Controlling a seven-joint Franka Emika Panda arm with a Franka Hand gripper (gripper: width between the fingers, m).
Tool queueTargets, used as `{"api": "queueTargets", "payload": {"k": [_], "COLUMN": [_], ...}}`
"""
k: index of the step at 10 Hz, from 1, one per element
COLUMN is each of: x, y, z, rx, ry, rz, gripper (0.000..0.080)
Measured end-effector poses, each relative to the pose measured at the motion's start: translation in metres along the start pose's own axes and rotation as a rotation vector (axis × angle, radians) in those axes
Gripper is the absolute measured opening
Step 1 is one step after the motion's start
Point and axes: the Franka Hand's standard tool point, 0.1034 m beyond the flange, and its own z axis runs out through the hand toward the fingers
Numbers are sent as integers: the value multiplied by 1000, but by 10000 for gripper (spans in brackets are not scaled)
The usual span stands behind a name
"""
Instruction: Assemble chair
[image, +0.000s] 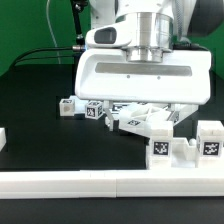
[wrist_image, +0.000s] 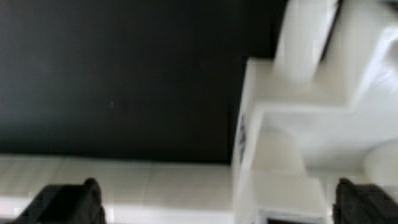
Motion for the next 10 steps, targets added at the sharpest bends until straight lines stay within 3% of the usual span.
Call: {"api": "queueTargets", "payload": {"k": [1,3,7,10], "x": [1,-8,7,-3], "y": [-2,-6,-18,-31], "z": [6,26,34,46], "rx": [-20,-28,17,19], "ry": [71,89,51,38], "rz": [-9,-19,-8,0], "gripper": [649,649,649,649]}}
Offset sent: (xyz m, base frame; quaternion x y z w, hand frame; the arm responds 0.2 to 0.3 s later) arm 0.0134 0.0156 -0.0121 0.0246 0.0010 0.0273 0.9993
